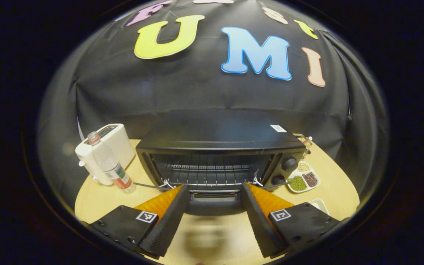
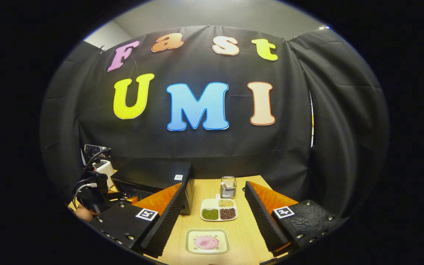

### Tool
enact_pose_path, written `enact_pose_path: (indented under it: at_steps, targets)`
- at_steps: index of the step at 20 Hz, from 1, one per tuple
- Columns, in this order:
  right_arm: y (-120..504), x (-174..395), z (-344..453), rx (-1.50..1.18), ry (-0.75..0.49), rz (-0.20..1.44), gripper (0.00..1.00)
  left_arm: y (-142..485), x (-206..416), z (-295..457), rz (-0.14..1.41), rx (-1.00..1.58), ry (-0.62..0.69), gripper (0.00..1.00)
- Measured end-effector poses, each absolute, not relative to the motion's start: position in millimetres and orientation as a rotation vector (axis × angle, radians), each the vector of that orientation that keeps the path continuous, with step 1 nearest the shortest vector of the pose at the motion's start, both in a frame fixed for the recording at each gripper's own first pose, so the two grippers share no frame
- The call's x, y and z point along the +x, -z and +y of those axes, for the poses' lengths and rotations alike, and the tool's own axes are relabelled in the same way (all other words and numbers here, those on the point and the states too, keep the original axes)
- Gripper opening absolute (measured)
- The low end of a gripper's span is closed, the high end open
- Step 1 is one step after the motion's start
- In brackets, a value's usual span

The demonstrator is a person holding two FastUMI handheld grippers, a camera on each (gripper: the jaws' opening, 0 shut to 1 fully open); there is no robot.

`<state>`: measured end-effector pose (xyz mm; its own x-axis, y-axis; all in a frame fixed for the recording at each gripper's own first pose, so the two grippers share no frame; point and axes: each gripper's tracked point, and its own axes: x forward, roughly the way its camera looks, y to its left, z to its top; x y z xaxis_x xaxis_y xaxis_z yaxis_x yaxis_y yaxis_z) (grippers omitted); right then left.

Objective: Open the electric oven with the left hand, put the food in, and close the electric oven.

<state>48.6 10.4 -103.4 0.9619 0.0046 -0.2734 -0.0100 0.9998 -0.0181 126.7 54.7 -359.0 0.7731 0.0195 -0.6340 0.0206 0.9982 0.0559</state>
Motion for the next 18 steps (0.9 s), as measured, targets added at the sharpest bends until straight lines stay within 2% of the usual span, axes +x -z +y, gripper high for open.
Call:
enact_pose_path:
  at_steps: [5,9,10,14,16,17,18]
  targets:
    - [104,40,8,-0.022,-0.003,0.283,0.98,375,101,56,0.72,0.063,-0.004,0.99]
    - [108,34,4,-0.021,0.007,0.297,0.98,390,85,58,0.74,0.05,-0.002,0.92]
    - [108,34,3,-0.02,0.009,0.298,0.98,395,79,57,0.752,0.046,0.001,0.95]
    - [113,30,3,-0.011,0.008,0.32,0.98,419,55,58,0.809,0.013,0.009,0.95]
    - [118,29,2,-0.009,0.002,0.334,0.98,397,58,62,0.732,-0.009,-0.006,0.93]
    - [122,31,0,-0.008,0.002,0.345,0.98,382,59,64,0.694,-0.01,-0.011,0.99]
    - [129,31,-3,-0.006,0.003,0.37,0.99,365,62,64,0.659,-0.012,-0.013,0.98]
